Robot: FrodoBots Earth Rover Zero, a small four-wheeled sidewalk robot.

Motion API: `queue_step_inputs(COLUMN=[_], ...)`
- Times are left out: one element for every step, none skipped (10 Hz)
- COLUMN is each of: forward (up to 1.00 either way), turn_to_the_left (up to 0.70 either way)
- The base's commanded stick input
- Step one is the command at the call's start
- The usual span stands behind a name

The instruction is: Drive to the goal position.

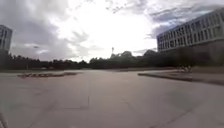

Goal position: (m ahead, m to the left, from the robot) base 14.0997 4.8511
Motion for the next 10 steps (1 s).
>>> queue_step_inputs(forward=[0.70,0.70,0.70,0.70,0.70,0.70,0.70,0.70,0.70,0.70], turn_to_the_left=[0.00,0.00,0.00,0.00,0.00,0.00,0.00,0.00,0.00,0.00])
